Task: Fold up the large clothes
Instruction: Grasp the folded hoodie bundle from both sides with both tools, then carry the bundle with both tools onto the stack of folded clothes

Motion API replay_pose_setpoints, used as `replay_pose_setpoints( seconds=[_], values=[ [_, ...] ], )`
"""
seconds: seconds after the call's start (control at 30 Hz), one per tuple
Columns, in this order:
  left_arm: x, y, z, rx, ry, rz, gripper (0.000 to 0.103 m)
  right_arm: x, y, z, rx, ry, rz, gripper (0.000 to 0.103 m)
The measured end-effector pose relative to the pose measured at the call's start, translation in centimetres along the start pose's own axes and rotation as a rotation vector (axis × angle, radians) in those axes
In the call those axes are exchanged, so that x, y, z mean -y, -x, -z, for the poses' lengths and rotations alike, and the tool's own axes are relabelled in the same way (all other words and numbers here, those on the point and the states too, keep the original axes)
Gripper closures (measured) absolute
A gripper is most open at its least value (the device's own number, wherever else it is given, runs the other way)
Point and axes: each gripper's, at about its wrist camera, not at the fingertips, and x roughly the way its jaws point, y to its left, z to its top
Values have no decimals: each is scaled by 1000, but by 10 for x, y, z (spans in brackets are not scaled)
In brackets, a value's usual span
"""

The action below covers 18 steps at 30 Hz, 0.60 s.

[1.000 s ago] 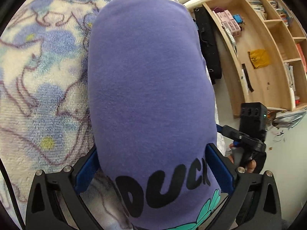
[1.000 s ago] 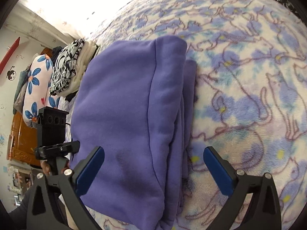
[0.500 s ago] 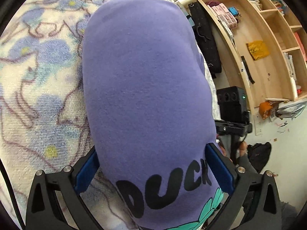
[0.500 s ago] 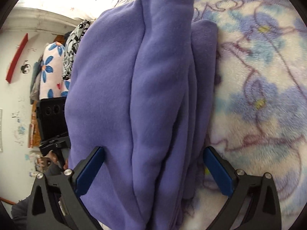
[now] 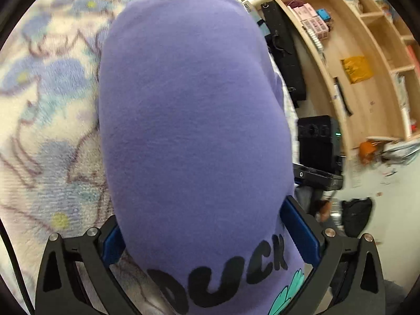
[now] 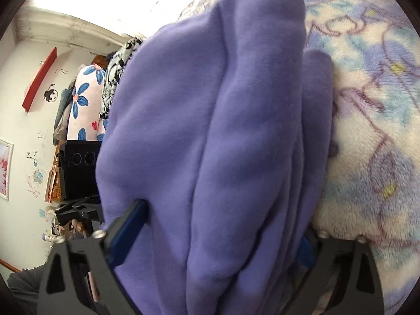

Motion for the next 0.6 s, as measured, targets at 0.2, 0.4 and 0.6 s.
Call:
replay_pose_setpoints(
  seconds=[0.2, 0.4, 0.6],
  values=[
    [49, 9, 0, 32, -88, -180, 12, -19, 19, 7, 64, 8, 66, 48],
    [92, 39, 5, 80, -174, -296, 12, -50, 20, 21, 85, -9, 50, 53],
    [105, 103, 19, 126, -187, -330, 12, -102, 21, 32, 131, 1, 8, 53]
  ],
)
